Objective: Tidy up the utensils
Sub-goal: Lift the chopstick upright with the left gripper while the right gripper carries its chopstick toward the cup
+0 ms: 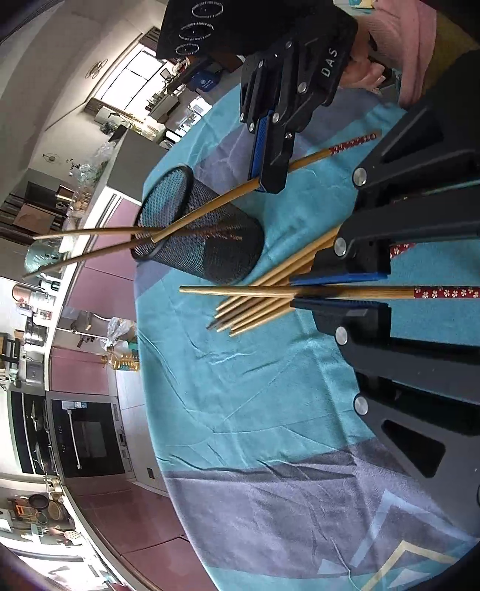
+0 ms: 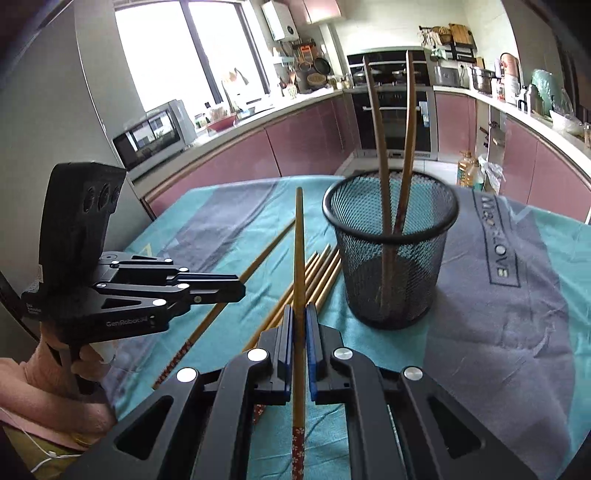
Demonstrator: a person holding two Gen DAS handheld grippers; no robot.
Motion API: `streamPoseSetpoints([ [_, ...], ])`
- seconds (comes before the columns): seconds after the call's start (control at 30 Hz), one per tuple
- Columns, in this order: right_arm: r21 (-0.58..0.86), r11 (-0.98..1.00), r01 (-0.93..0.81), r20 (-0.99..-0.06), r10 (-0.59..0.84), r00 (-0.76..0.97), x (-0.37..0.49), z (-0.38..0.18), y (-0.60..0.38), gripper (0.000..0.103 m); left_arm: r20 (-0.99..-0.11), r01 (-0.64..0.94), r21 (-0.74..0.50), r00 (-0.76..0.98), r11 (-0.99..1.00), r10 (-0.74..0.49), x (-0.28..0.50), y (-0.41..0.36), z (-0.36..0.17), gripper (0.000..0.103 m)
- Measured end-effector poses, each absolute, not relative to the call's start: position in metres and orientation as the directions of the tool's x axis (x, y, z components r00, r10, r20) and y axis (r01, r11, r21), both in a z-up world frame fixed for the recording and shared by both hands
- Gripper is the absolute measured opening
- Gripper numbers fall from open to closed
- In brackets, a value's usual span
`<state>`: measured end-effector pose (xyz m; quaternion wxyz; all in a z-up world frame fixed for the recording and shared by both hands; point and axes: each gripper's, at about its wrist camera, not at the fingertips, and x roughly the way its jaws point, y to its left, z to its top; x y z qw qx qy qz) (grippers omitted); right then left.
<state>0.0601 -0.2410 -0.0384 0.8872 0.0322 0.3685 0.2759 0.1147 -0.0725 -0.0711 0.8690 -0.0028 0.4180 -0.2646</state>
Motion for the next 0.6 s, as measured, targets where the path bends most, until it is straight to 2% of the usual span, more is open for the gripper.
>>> streamPoseSetpoints([
  [0.33,0.274,0.838,-0.471,-0.543,0.539,0.644,0.050,-0.002,-0.264,0.006,-0.596,0.539,-0.271,0.557,0.798,-0.578,0.087,-0.058,-0.006,0.008],
  [0.6,0.248,0.838,-0.486,-0.484,0.542,0.687,0.051,0.024,-0.274,0.006,-0.520,0.543,-0.281,0.607,0.791,-0.601,0.082,-0.053,0.029,0.007],
])
